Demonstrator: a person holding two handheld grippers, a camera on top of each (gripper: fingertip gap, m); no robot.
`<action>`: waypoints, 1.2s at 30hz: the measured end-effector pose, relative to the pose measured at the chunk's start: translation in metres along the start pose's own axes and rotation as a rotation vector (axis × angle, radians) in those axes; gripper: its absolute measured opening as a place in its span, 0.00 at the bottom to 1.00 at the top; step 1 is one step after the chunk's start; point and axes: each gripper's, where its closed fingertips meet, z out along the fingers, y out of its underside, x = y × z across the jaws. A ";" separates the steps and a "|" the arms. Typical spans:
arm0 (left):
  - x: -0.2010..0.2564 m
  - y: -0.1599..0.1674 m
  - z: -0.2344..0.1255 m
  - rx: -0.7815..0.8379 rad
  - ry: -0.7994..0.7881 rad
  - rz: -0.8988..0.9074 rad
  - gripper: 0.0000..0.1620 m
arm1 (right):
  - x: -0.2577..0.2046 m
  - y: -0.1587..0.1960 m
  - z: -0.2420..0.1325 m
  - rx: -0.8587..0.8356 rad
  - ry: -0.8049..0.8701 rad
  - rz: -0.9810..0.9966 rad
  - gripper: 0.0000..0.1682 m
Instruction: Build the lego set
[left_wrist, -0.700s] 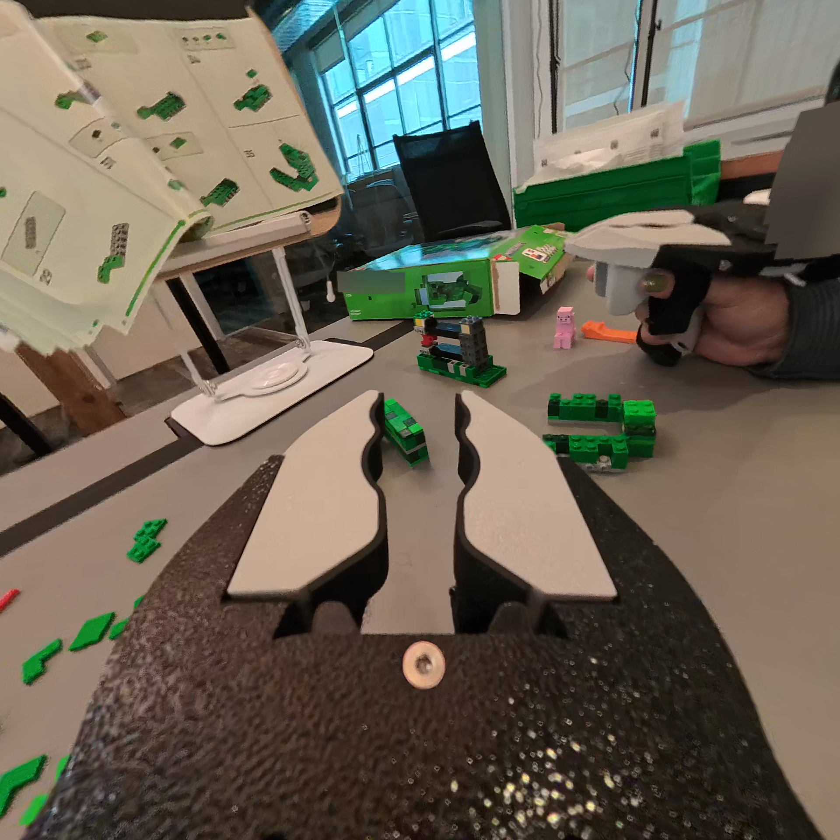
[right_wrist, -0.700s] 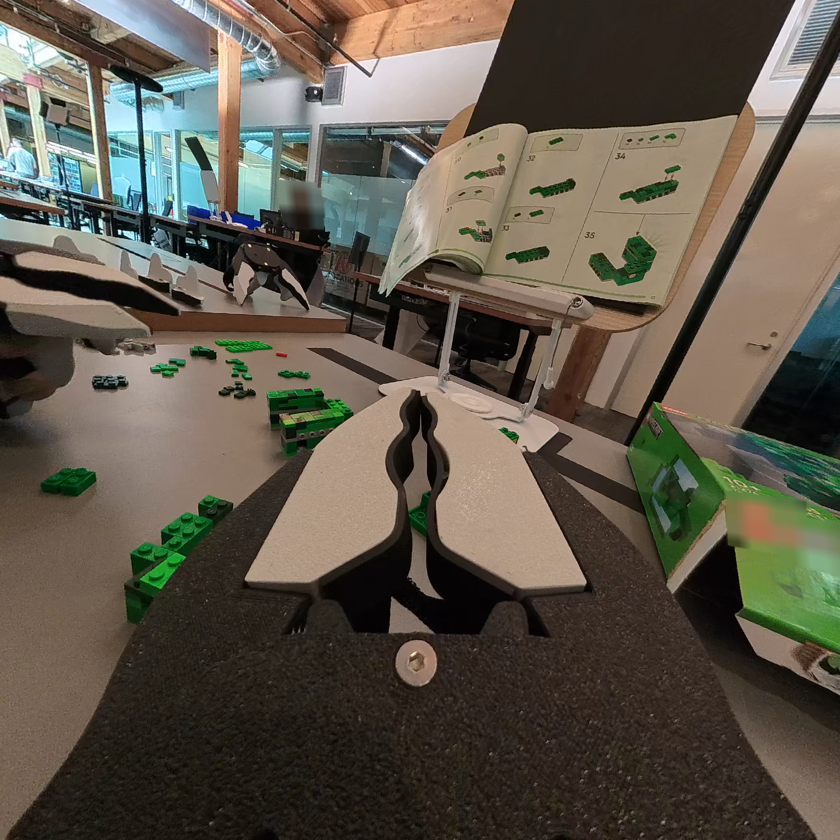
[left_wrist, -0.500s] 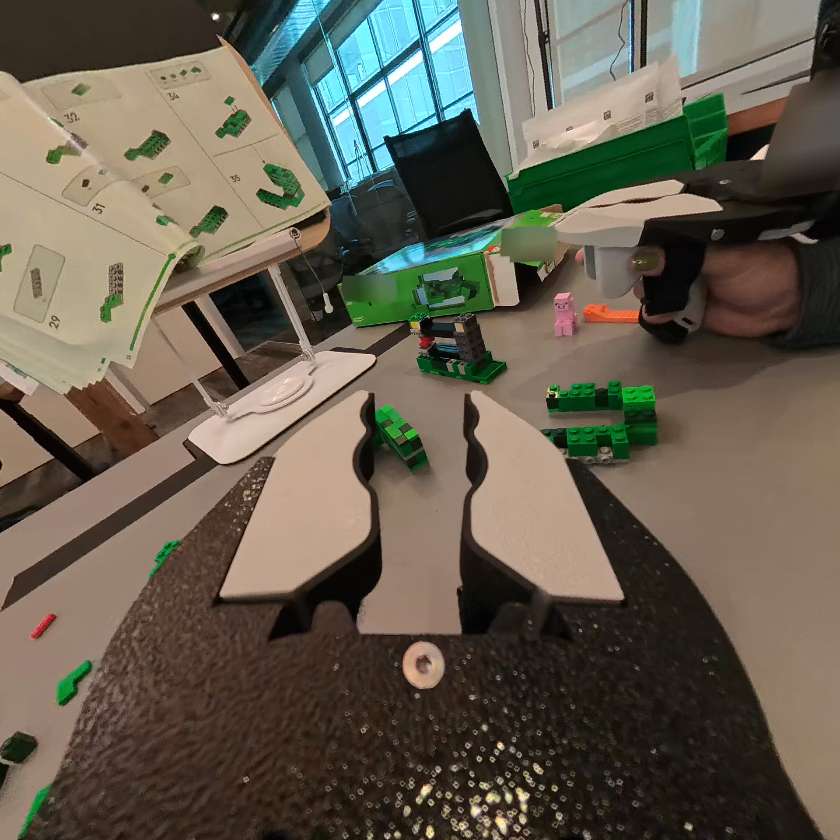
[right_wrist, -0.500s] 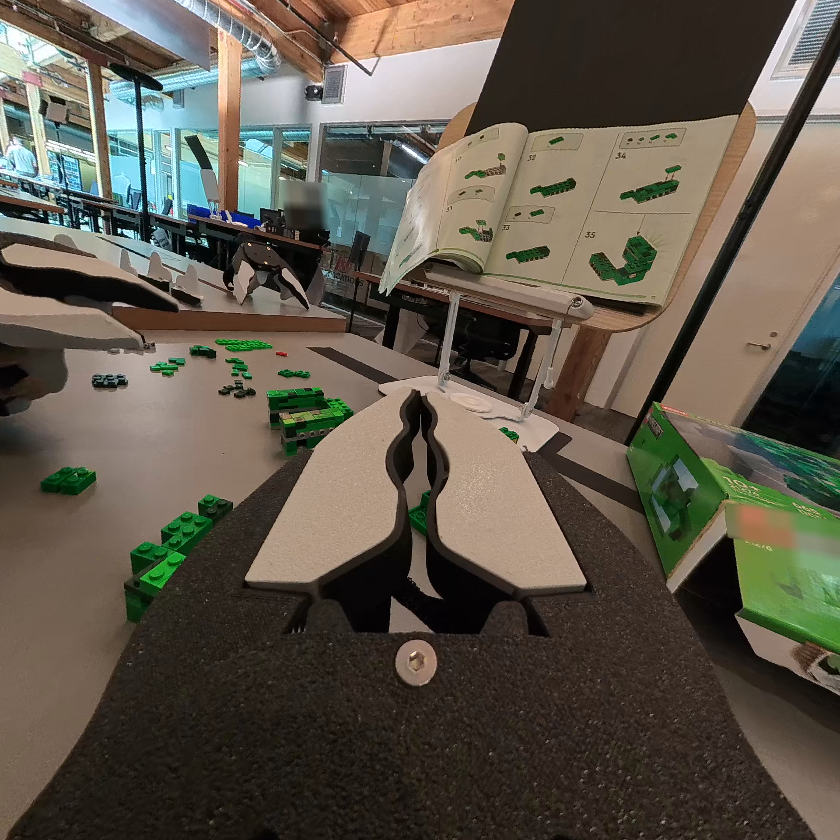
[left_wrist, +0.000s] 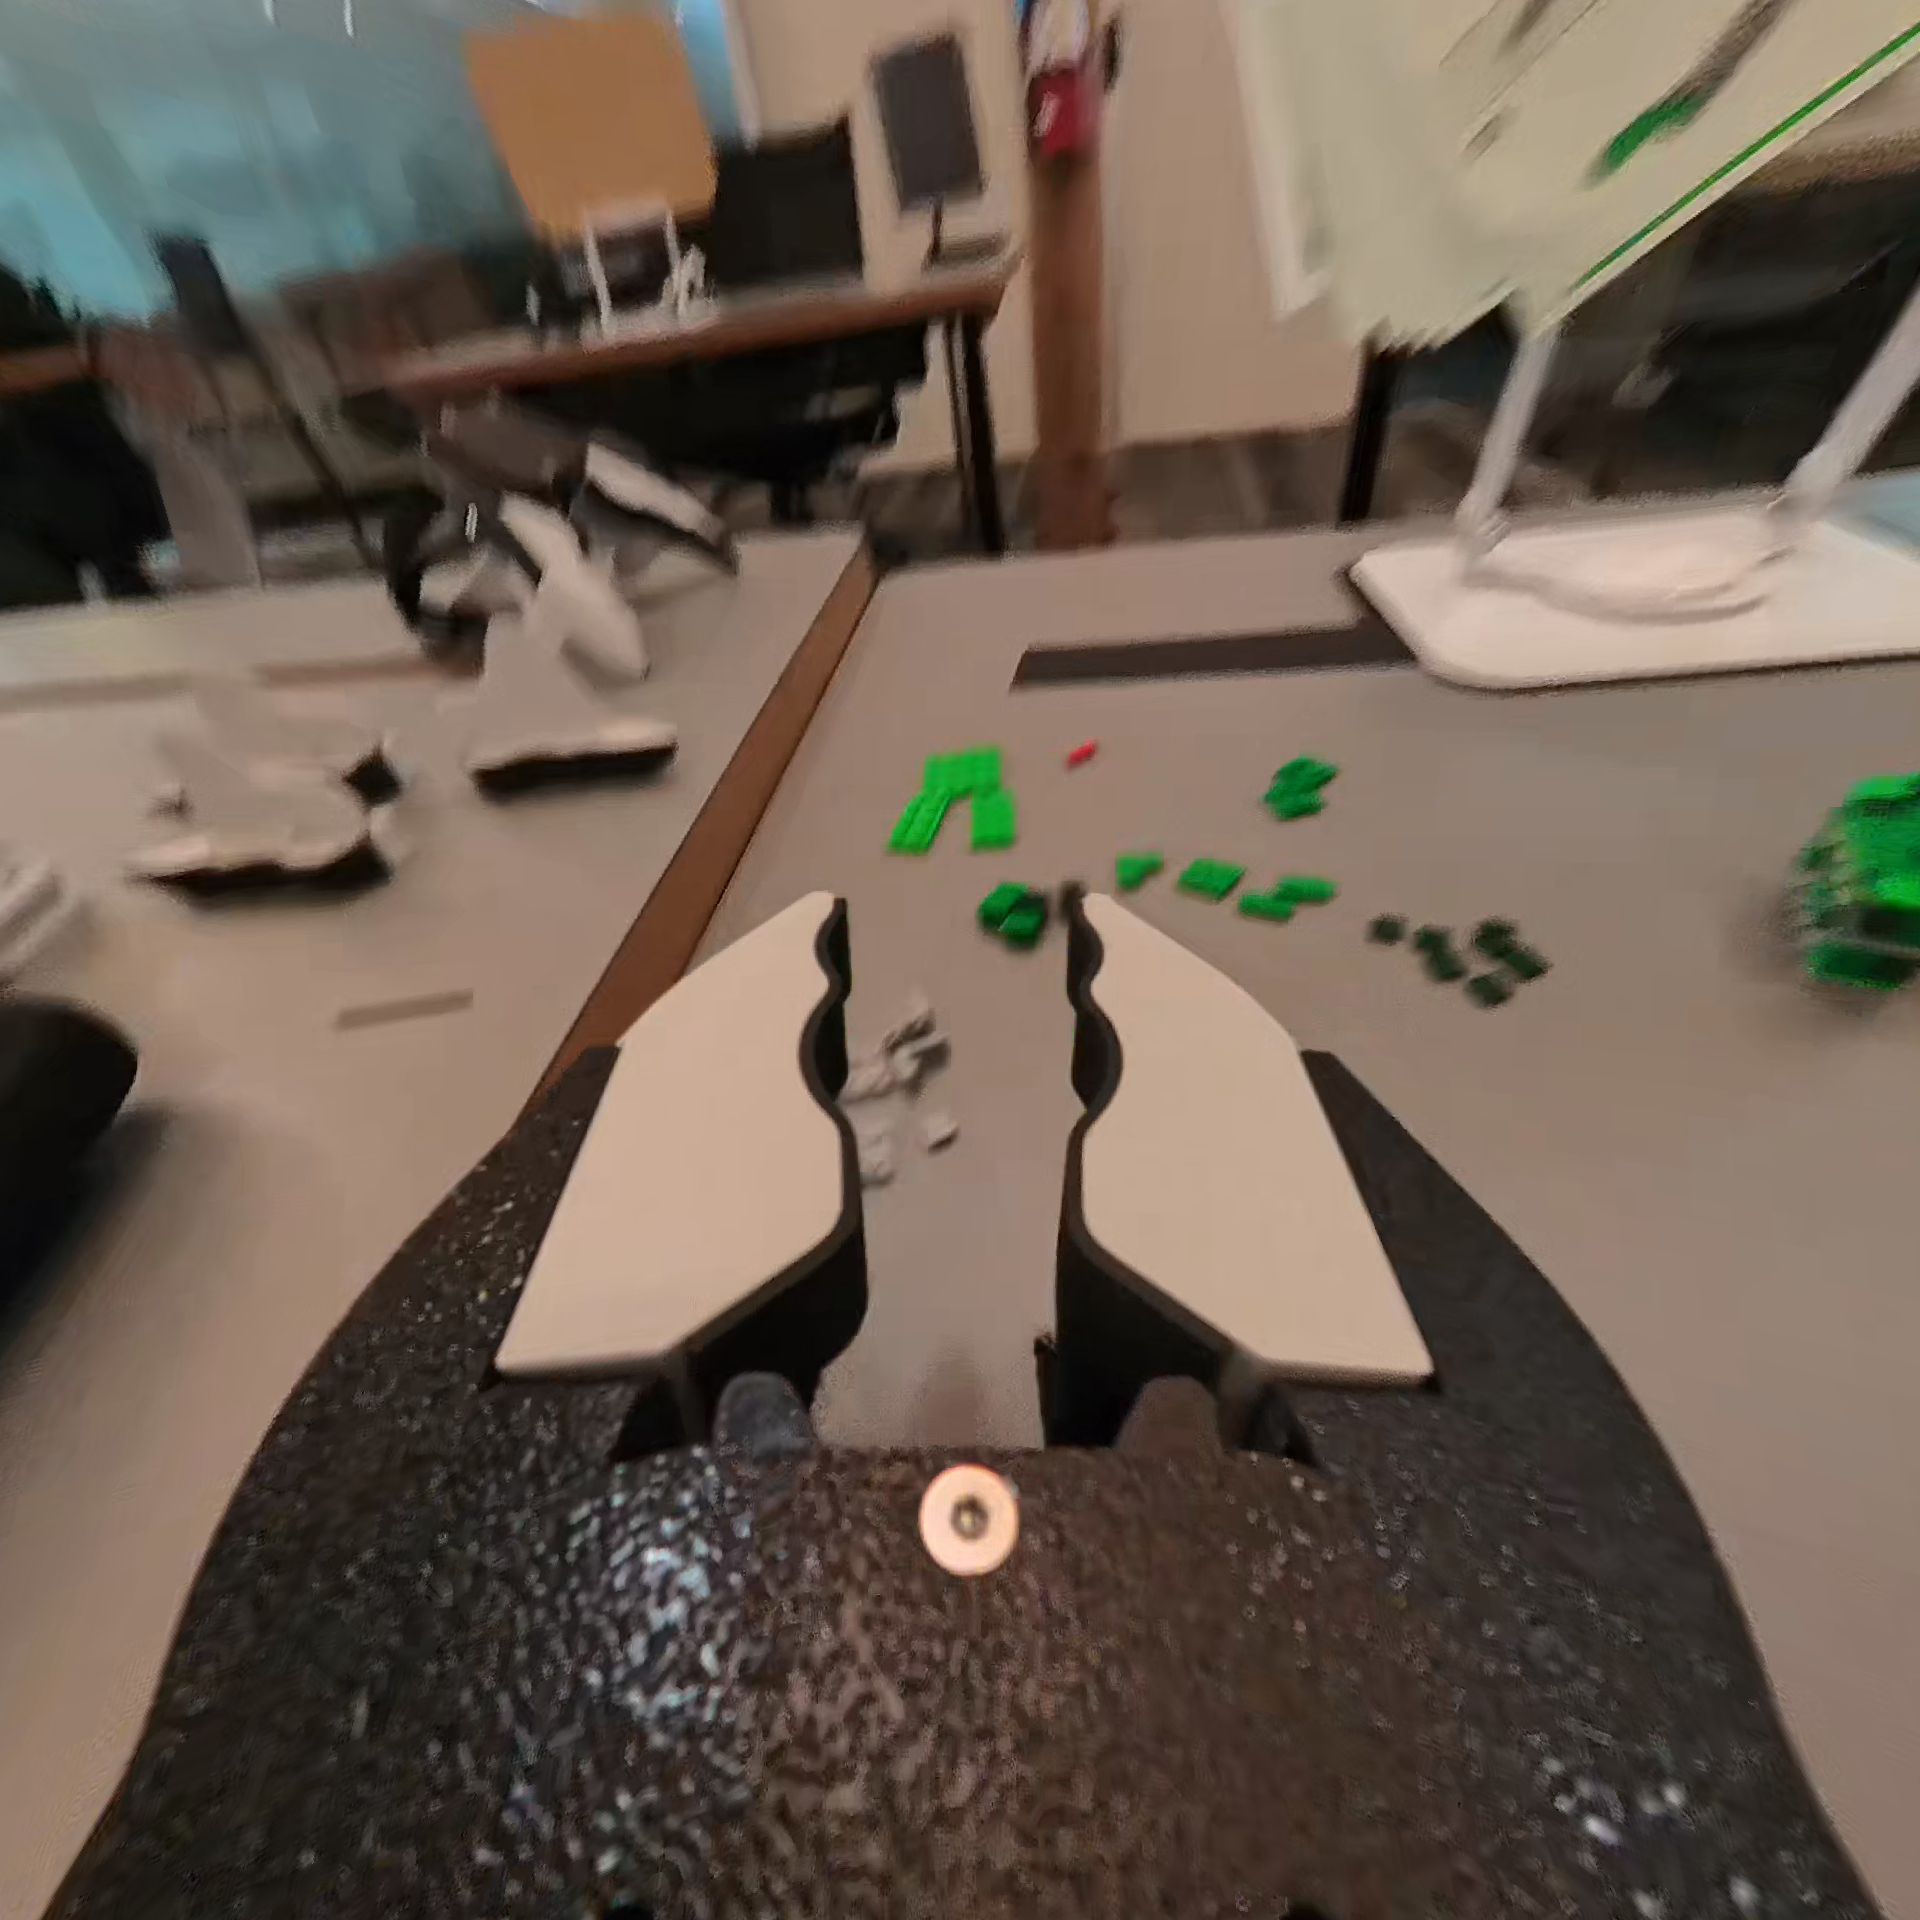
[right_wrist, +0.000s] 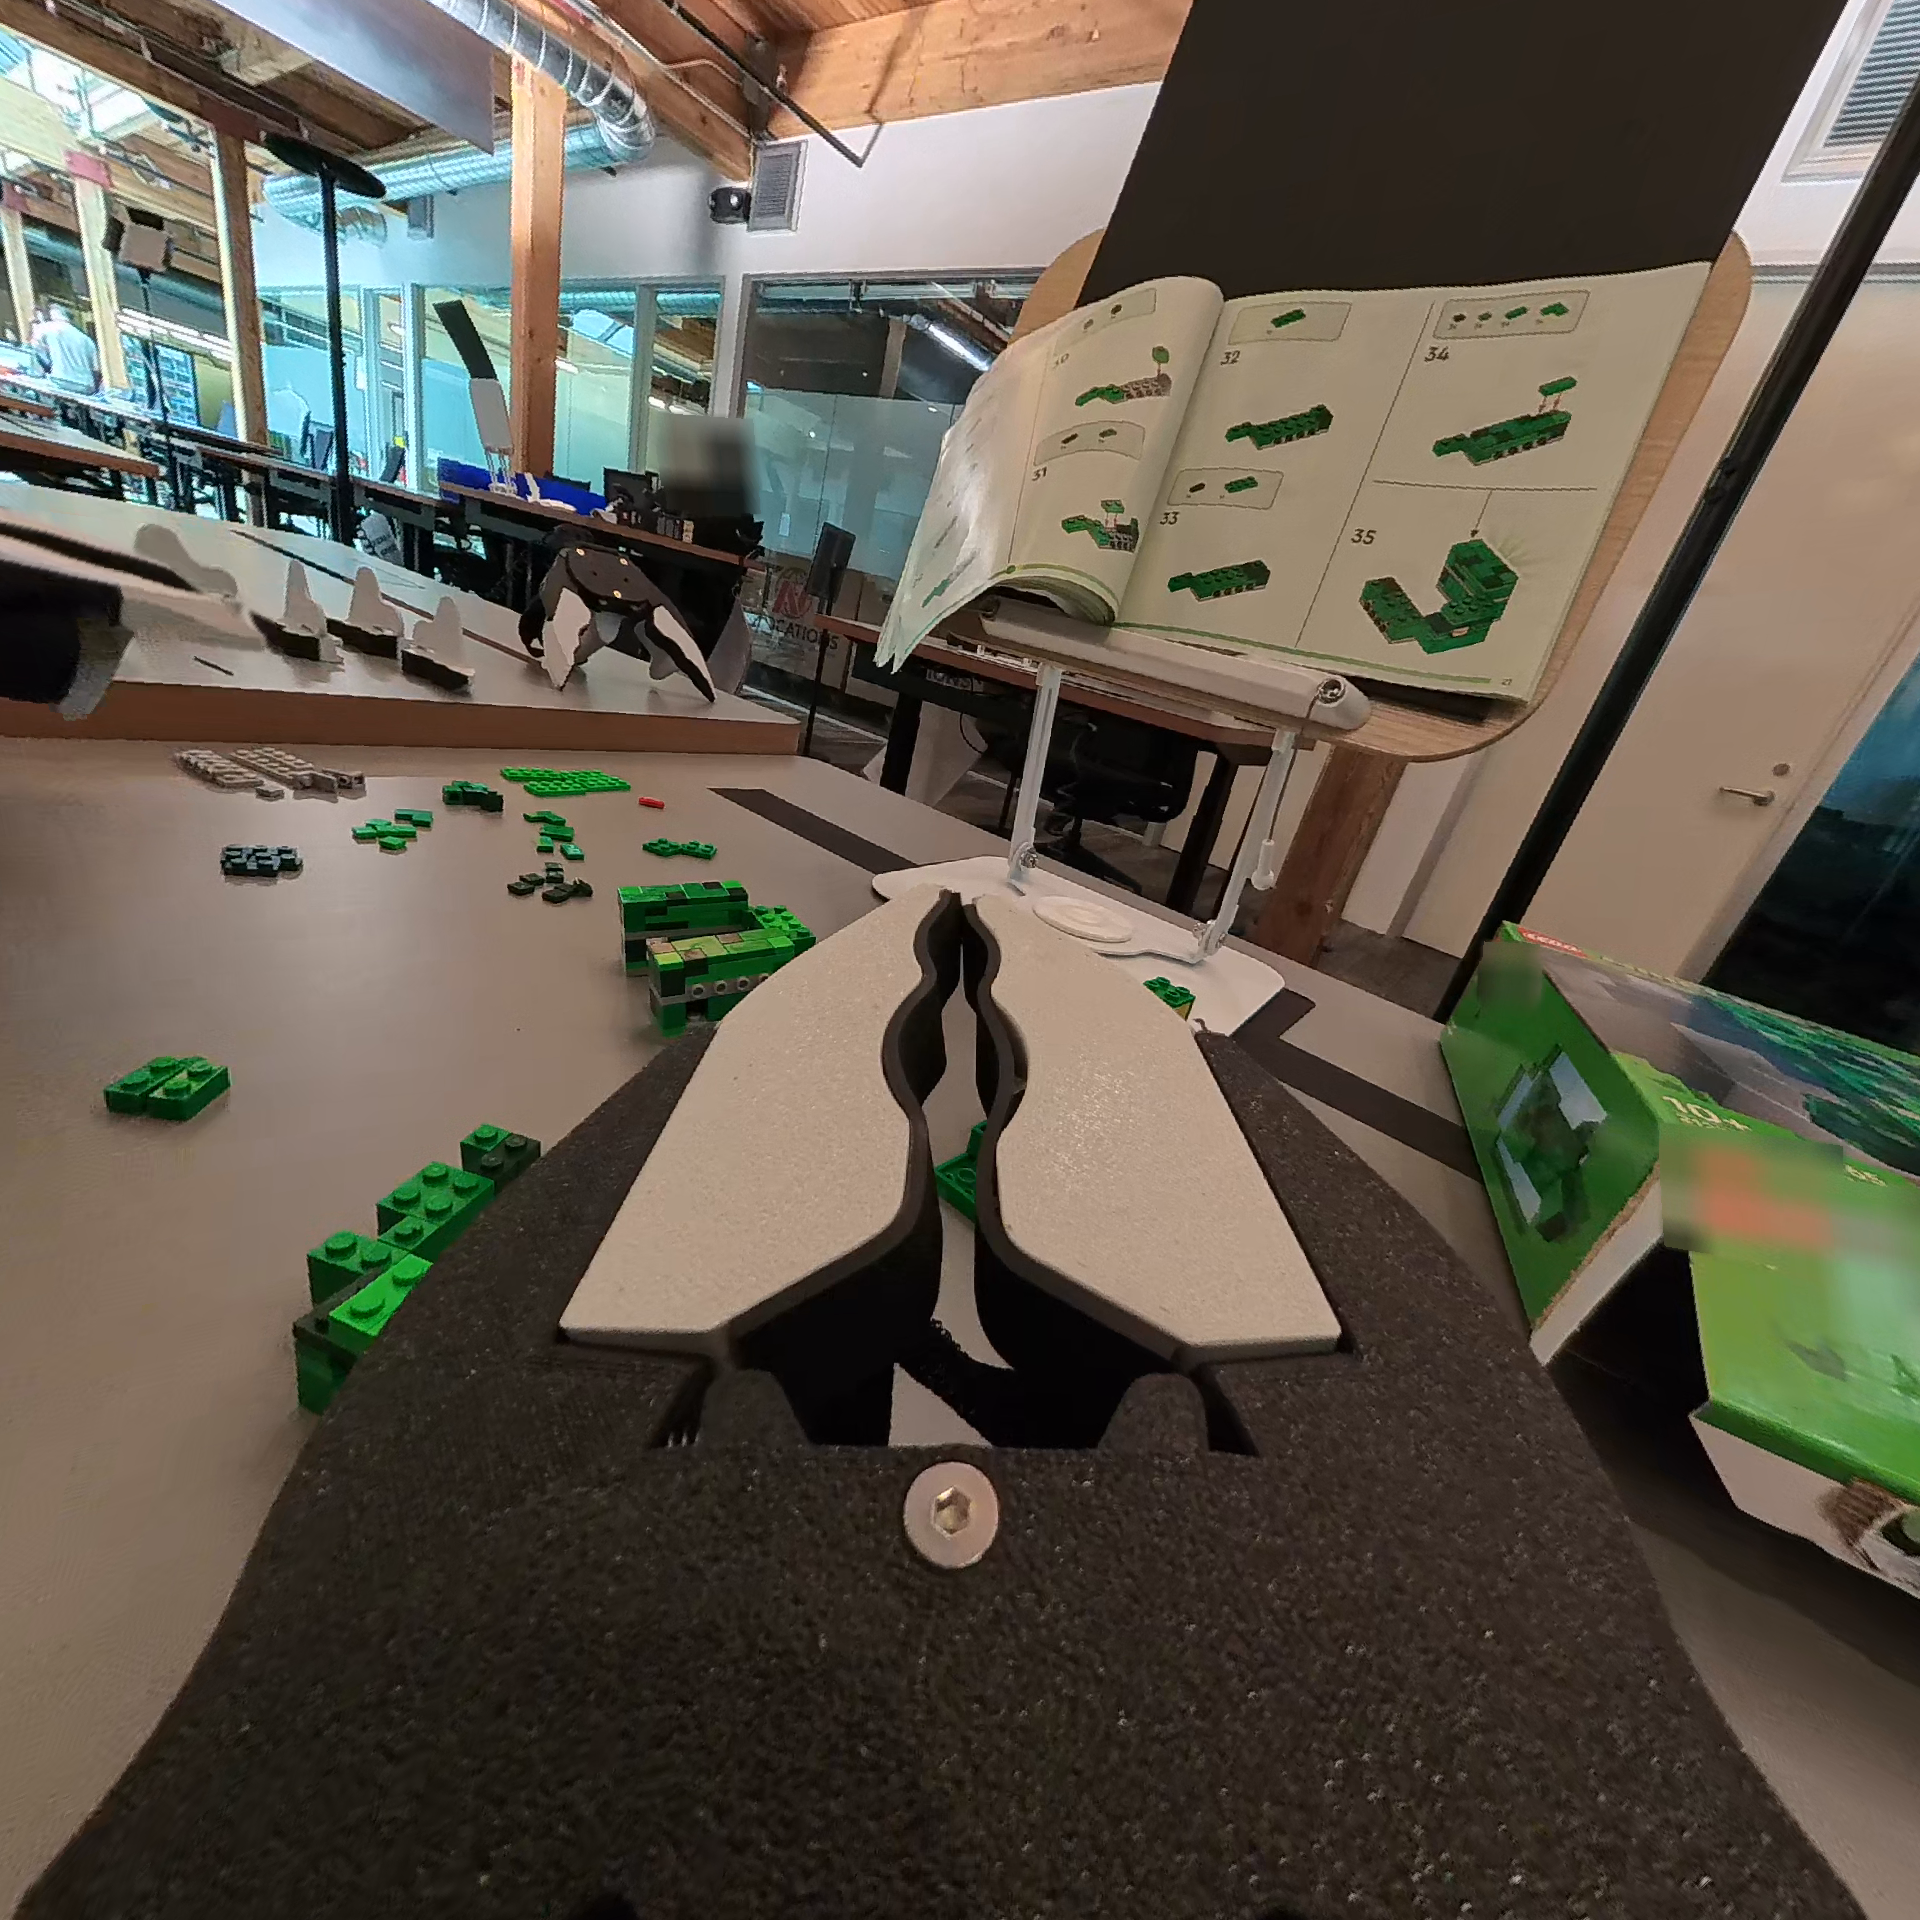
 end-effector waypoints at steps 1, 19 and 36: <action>-0.011 0.014 0.003 -0.085 -0.023 -0.018 0.27 | 0.000 0.000 0.000 -0.001 -0.002 -0.001 0.00; -0.042 0.090 0.008 -0.535 -0.031 -0.139 0.41 | -0.005 0.002 0.002 -0.014 -0.011 -0.036 0.00; -0.040 0.088 0.019 -0.533 -0.017 -0.128 0.41 | -0.010 0.003 0.003 -0.028 -0.028 -0.075 0.00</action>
